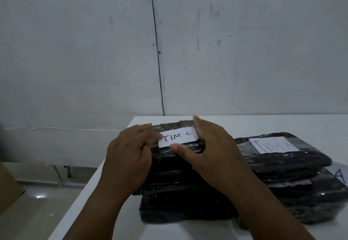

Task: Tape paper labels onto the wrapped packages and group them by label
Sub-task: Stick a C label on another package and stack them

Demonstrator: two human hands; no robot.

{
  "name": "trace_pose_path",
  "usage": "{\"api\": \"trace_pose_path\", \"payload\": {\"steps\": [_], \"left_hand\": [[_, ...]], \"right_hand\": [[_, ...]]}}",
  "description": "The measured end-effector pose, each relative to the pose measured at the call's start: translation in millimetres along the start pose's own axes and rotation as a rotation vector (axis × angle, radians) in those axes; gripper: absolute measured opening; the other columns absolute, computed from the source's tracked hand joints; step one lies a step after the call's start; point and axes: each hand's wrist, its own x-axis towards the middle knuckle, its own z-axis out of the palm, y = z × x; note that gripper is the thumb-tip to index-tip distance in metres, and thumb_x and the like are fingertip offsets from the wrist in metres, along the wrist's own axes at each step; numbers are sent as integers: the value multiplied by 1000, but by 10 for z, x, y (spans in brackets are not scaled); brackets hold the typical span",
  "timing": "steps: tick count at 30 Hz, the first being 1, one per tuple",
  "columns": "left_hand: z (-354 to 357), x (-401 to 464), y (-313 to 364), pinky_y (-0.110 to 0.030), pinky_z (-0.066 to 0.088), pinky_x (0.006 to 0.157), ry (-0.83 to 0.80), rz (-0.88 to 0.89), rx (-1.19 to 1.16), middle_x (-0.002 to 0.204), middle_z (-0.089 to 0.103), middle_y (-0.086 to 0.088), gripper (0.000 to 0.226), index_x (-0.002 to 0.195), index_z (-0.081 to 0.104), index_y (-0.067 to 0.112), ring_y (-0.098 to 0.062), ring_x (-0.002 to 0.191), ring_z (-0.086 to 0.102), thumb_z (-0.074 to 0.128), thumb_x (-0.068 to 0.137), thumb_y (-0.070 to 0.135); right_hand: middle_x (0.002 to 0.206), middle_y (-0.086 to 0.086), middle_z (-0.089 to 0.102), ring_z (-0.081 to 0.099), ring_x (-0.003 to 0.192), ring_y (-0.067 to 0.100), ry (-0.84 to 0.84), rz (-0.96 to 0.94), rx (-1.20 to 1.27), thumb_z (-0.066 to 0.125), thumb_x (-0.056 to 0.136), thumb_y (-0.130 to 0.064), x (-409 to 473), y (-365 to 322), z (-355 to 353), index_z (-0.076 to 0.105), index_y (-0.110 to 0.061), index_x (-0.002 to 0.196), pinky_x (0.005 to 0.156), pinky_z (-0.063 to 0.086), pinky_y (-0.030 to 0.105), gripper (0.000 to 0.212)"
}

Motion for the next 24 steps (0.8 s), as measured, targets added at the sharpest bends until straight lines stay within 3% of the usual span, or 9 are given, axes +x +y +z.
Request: {"api": "trace_pose_path", "payload": {"steps": [1, 3, 10, 14, 18, 22, 24], "left_hand": [[0, 10, -15, -27, 38, 105, -27, 2, -2, 132, 66, 13, 44, 109, 75, 39, -3, 120, 51, 40, 87, 24], [-3, 17, -38, -34, 36, 110, -43, -35, -13, 135, 64, 15, 45, 109, 76, 42, -7, 129, 51, 38, 88, 29], [53, -62, -121, -45, 44, 110, 39, -214, -209, 125, 67, 19, 40, 106, 75, 44, -5, 124, 55, 40, 87, 37], [75, -88, -73, -34, 45, 105, 68, -251, -240, 119, 65, 24, 37, 103, 73, 45, 0, 118, 55, 41, 87, 38], [78, -98, -23, -19, 41, 91, 64, -259, -272, 107, 59, 35, 31, 99, 65, 51, 13, 103, 53, 39, 88, 39], [66, -142, -37, -27, 42, 98, 31, -263, -227, 124, 63, 23, 35, 123, 67, 44, 0, 116, 54, 42, 99, 41], [48, -164, -96, -39, 41, 108, -51, -324, -186, 142, 59, 11, 55, 142, 55, 41, -11, 130, 51, 35, 93, 58]], "right_hand": [[158, -15, 37, 31, 145, 7, -25, 22, -7, 51, 76, -85, -12, -13, -20, 53, -36, 145, 114, 31, 26, 85], [167, -11, 23, 23, 150, 7, -39, 44, -6, 50, 75, -86, -14, -44, -48, 59, -33, 142, 117, 24, 26, 86], [166, -14, 24, 25, 148, 3, 28, 109, 54, 54, 69, -89, -45, -35, -20, 61, -22, 141, 109, 20, 19, 98], [168, -15, 17, 20, 151, 3, 33, 164, 92, 57, 69, -89, -72, -34, -8, 60, -28, 142, 117, 25, 28, 95], [169, -17, 13, 23, 150, 2, 35, 162, 60, 51, 78, -86, -88, -43, 11, 56, -28, 145, 114, 29, 27, 88], [169, -15, 12, 16, 153, 4, 39, 144, -17, 43, 84, -84, -128, -61, 52, 48, -30, 150, 119, 27, 31, 86], [169, -12, 14, 17, 154, 8, 38, 147, -53, 39, 84, -86, -153, -60, 66, 37, -31, 154, 119, 27, 35, 89]]}}
